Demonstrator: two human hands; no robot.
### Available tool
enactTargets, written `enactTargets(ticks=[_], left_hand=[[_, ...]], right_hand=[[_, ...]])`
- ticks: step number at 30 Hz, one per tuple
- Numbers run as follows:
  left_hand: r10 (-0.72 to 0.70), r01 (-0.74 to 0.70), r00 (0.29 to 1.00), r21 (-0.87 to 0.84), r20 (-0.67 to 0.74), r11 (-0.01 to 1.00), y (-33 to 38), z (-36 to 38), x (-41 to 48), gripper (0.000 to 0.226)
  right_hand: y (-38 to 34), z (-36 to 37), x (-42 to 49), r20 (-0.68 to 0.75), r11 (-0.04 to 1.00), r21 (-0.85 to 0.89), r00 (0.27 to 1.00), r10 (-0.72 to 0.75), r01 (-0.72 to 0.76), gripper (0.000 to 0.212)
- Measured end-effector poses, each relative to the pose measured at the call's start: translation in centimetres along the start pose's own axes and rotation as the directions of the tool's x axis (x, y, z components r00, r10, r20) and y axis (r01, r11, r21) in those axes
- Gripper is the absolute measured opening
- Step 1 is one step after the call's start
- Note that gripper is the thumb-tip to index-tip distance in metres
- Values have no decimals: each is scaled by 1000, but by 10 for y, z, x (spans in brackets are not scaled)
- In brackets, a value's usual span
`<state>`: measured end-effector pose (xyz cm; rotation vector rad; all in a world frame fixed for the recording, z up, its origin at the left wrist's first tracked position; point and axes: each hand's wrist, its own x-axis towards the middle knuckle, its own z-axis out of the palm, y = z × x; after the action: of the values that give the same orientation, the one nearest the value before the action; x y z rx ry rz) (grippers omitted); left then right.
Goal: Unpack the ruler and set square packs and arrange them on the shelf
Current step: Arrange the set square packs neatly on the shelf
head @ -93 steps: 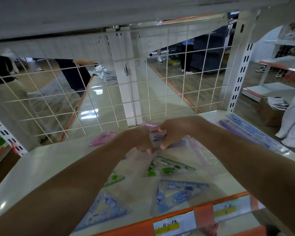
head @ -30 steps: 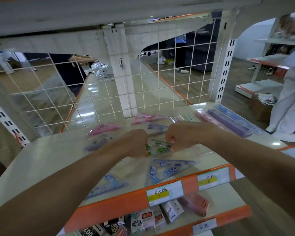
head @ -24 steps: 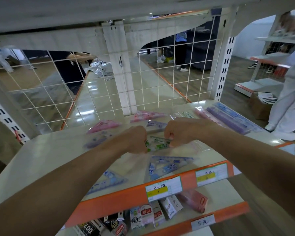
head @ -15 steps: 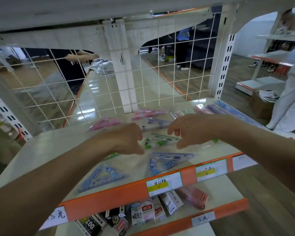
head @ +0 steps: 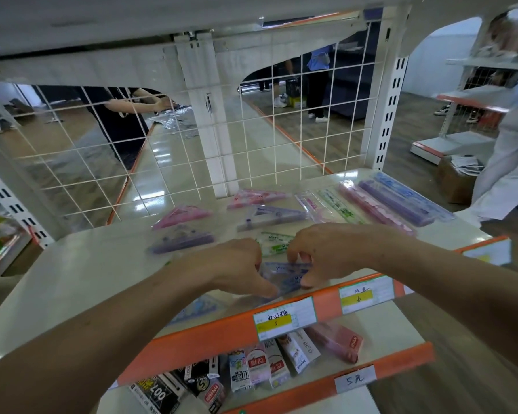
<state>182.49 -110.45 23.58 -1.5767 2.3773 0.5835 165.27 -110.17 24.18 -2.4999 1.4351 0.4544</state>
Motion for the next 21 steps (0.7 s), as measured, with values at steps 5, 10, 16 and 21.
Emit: enactTargets(ticks=[5,10,16,21], left_hand=[[18,-16,999,57,-43,998,10,2,-4,30],[28,-27,999,70,-25,997,10,2,-4,30],[16,-15,1000,107,-13,994,8,1,-5,29],[42,-36,998,121,-53,992,5,5,-2,22]], right_hand=[[-3,-2,0,-8,999,-45,1000,-3,3,39],[-3,-4,1,10,999,-32,1000,6,-6,40],[2,-4,-1,31,999,16,999,35,-35,41],[1,-2,-4,18,999,28,1000,25,-26,28]])
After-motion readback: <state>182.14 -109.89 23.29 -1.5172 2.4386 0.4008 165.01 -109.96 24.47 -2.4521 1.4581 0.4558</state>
